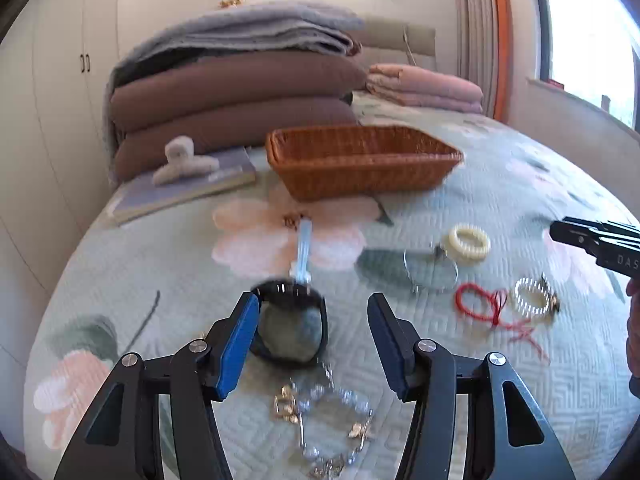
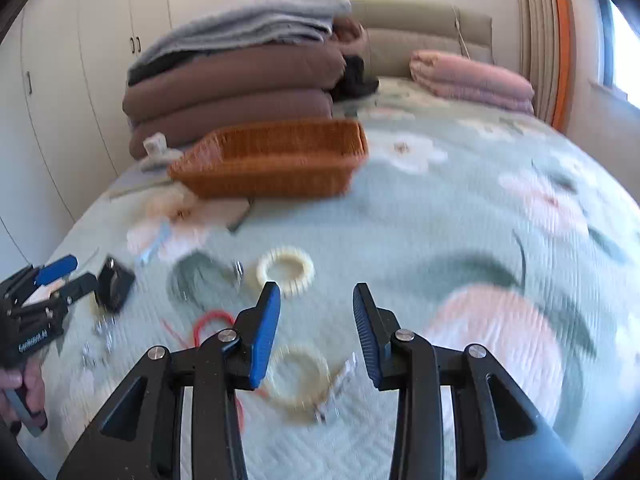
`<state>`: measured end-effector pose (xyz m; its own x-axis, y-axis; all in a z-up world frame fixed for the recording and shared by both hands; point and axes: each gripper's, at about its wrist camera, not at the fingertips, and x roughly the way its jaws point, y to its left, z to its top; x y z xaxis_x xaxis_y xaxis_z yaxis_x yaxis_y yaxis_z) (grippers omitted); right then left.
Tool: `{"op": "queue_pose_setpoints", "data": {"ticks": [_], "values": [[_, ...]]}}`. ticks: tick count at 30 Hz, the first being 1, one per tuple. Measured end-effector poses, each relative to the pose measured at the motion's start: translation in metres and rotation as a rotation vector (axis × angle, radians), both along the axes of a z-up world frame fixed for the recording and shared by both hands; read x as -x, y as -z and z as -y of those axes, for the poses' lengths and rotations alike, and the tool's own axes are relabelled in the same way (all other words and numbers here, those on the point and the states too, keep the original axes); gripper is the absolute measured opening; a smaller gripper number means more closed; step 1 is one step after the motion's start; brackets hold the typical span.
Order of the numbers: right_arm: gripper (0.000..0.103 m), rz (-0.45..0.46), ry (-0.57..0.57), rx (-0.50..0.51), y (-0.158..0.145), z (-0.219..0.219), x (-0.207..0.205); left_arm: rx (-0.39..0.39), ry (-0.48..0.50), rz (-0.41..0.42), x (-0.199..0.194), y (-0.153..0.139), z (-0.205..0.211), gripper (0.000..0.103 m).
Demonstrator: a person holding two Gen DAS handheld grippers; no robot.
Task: Organize jewelry
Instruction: 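Grasp the silver hair clip with the right gripper while the left gripper grasps the black watch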
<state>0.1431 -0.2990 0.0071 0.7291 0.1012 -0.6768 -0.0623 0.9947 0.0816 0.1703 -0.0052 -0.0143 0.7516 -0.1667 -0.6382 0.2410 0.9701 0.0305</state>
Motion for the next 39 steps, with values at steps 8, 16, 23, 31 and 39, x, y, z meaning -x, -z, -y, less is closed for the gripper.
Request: {"op": "queue_pose_setpoints", "data": {"ticks": [8, 16, 23, 31, 39], "values": [[0.038, -0.088, 0.034, -0.006, 0.036, 0.014, 0.015, -0.022, 0.018, -0.043, -0.001, 0.024, 0.005, 0.058], [0.038, -0.145, 0.048, -0.023, 0.055, 0.016, 0.013, 0.002, 0.027, -0.098, -0.010, 0.033, 0.003, 0.058], [0.034, -0.141, 0.038, -0.043, 0.054, 0.019, 0.019, -0.013, 0.024, -0.105, -0.015, 0.035, 0.004, 0.049], [0.018, -0.149, 0.011, -0.045, 0.056, 0.013, 0.022, -0.034, 0.009, -0.152, -0.025, 0.043, 0.005, 0.020], [0.015, -0.150, 0.006, -0.036, 0.055, 0.010, 0.022, -0.053, 0.036, -0.163, -0.025, 0.046, 0.012, 0.005]]}}
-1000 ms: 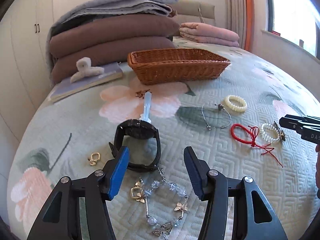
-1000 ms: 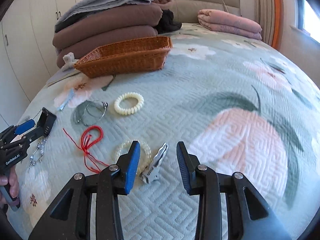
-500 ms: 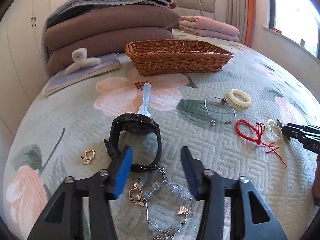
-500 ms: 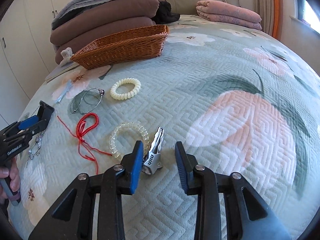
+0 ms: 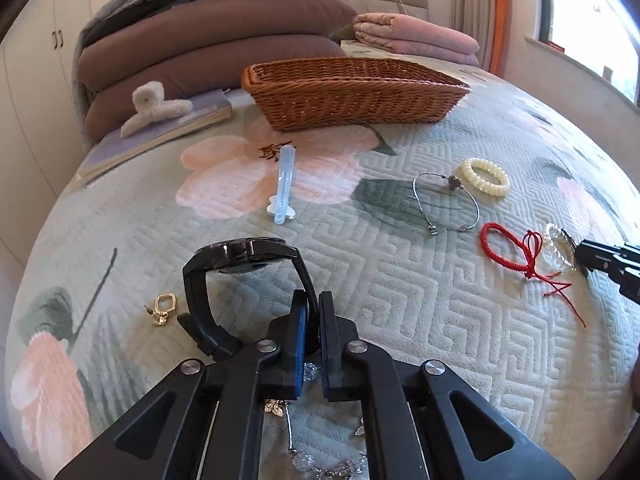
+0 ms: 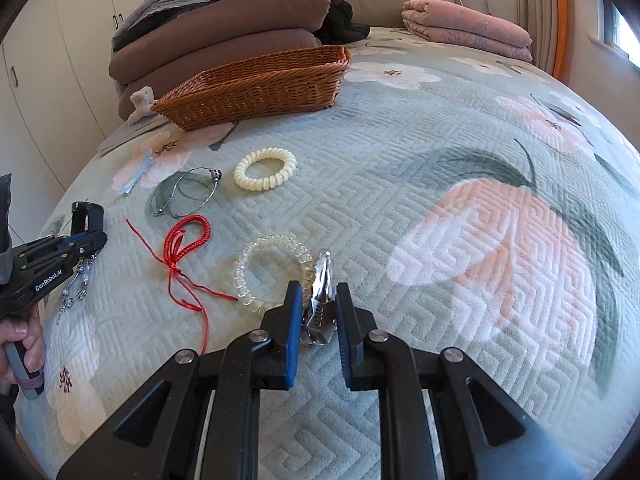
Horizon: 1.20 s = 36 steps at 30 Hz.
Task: Organize jewelry
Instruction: 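Grasp the silver hair clip with the right gripper while the left gripper grasps the black watch, then carry the hair clip with the right gripper while the left carries the black watch to the basket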
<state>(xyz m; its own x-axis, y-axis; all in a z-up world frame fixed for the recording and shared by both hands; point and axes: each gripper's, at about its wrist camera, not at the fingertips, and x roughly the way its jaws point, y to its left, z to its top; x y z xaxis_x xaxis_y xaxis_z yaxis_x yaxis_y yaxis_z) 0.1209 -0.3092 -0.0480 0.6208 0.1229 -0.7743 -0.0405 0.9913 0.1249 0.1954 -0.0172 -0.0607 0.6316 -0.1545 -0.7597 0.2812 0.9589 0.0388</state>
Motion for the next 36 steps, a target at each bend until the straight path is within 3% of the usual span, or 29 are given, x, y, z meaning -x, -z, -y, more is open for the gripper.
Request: {"op": "queue_pose_setpoints", "data": {"ticks": [8, 16, 19, 26, 36], "values": [[0.010, 0.017, -0.016, 0.019, -0.005, -0.007, 0.000, 0.012, -0.009, 0.018, 0.005, -0.005, -0.002, 0.004], [0.010, 0.021, -0.009, 0.073, -0.003, -0.012, 0.001, 0.008, -0.009, 0.028, 0.008, -0.006, -0.001, 0.004], [0.015, 0.018, 0.003, 0.082, 0.000, -0.011, 0.001, 0.015, -0.004, 0.030, 0.010, -0.008, -0.001, 0.004], [0.018, -0.004, 0.004, 0.083, 0.007, -0.008, 0.000, 0.023, 0.017, 0.038, 0.018, -0.011, 0.008, 0.004], [0.013, 0.009, -0.007, 0.060, 0.004, -0.007, 0.002, 0.037, 0.028, 0.046, 0.025, -0.015, 0.015, 0.004]]}}
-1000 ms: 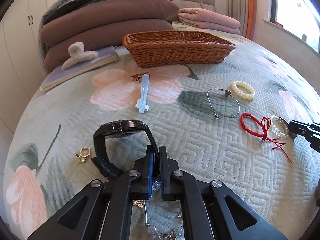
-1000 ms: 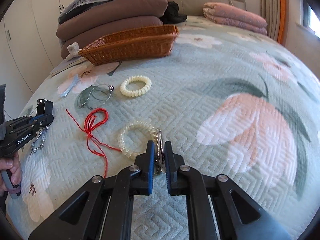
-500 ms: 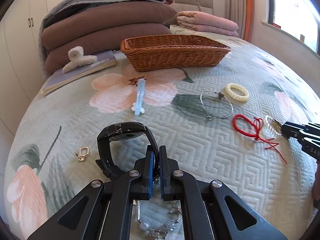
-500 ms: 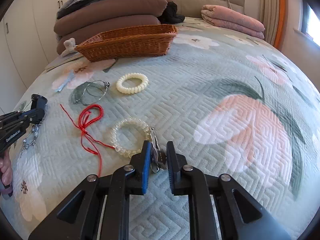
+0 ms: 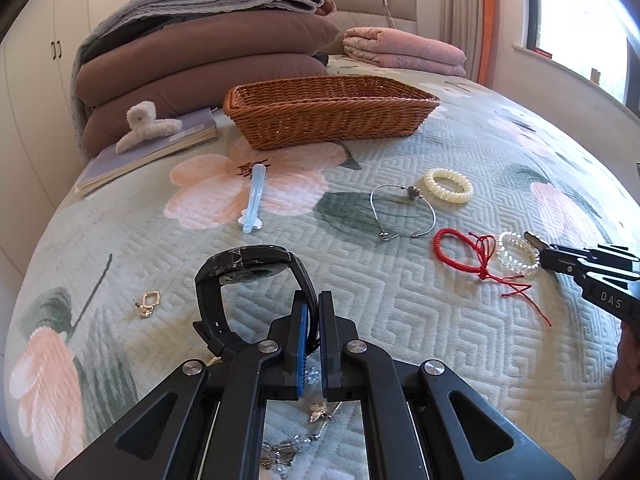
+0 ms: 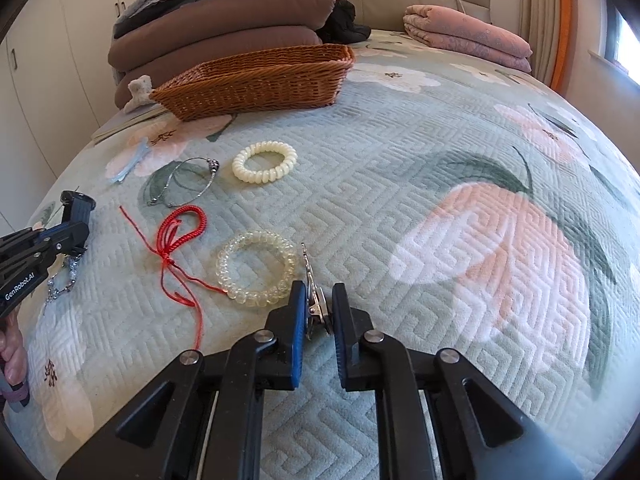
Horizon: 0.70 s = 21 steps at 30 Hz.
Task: Organize jewelry
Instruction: 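Carry the hair clip with the right gripper while the left carries the black watch to the basket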
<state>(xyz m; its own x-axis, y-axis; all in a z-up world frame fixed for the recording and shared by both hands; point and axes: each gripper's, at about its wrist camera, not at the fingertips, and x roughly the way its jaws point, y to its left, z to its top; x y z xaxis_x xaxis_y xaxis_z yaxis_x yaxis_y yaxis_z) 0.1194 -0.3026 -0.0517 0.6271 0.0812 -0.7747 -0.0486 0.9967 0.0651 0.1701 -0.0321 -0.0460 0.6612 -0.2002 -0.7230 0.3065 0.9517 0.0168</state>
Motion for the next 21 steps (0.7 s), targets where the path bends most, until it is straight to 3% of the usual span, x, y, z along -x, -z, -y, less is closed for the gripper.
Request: {"op": "queue_pose_setpoints", "data": {"ticks": [12, 21], "values": [[0.013, 0.071, -0.037, -0.015, -0.029, -0.017, -0.021, 0.030, -0.001, 0.016, -0.009, -0.010, 0.013, 0.005], [0.013, 0.113, -0.065, -0.018, -0.048, -0.028, -0.063, 0.049, -0.025, 0.059, -0.045, -0.026, 0.024, 0.005]]}}
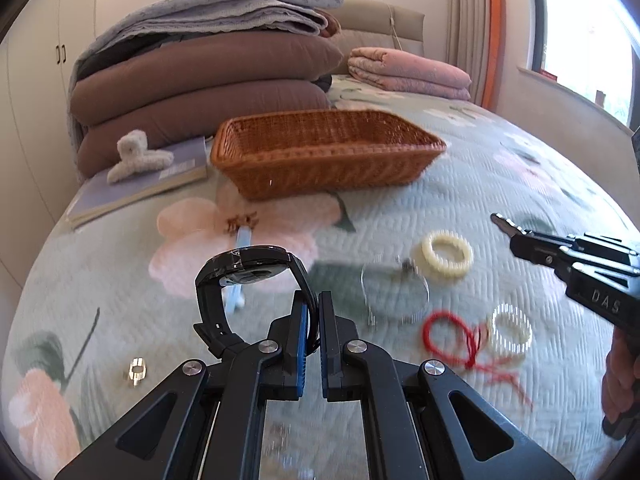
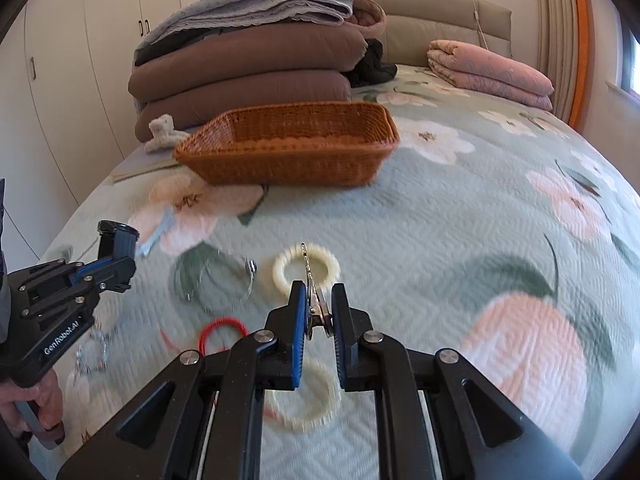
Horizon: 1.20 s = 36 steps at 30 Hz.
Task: Organize jewelry
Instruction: 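Carry the hair clip with the right gripper while the left carries the black watch to the basket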
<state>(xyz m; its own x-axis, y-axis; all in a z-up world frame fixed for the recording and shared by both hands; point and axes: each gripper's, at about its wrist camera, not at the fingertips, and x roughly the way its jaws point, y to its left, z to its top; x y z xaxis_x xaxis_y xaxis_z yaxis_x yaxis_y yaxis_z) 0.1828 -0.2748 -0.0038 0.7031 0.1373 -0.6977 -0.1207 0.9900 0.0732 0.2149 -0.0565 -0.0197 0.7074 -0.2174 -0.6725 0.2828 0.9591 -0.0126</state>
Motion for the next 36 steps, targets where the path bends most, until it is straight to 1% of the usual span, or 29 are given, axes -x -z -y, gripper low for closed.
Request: {"op": "queue_pose_setpoints", "data": {"ticks": [6, 12, 16, 21, 25, 28, 30, 33, 36], "values": [[0.013, 0.035, -0.018, 0.022, -0.016, -0.008, -0.044, 0.009, -0.004, 0.039, -0.036, -0.016, 0.012, 0.005], [0.013, 0.037, -0.022, 0.026, -0.023, -0.012, -0.094, 0.005, -0.013, 0.070, -0.073, -0.028, 0.025, 0.005], [0.013, 0.038, -0.027, 0.009, -0.028, -0.013, -0.124, 0.020, -0.033, 0.083, -0.099, -0.032, 0.031, 0.005], [0.013, 0.040, -0.034, -0.010, -0.035, -0.016, -0.159, 0.031, -0.035, 0.092, -0.127, -0.039, 0.037, 0.005], [0.013, -0.005, -0.023, -0.023, -0.027, -0.012, -0.188, 0.041, -0.045, 0.086, -0.147, -0.043, 0.038, 0.005], [0.013, -0.038, -0.014, -0.024, -0.017, -0.009, -0.204, 0.019, -0.053, 0.087, -0.164, -0.044, 0.041, 0.005], [0.013, -0.066, -0.002, -0.022, -0.008, -0.006, -0.215, 0.033, -0.054, 0.061, -0.175, -0.043, 0.041, 0.005], [0.013, -0.102, 0.009, -0.020, 0.003, -0.004, -0.225, -0.001, -0.047, 0.041, -0.187, -0.040, 0.048, 0.005], [0.013, -0.128, 0.016, -0.027, 0.010, -0.002, -0.232, 0.003, -0.047, 0.018, -0.195, -0.035, 0.049, 0.005]]}}
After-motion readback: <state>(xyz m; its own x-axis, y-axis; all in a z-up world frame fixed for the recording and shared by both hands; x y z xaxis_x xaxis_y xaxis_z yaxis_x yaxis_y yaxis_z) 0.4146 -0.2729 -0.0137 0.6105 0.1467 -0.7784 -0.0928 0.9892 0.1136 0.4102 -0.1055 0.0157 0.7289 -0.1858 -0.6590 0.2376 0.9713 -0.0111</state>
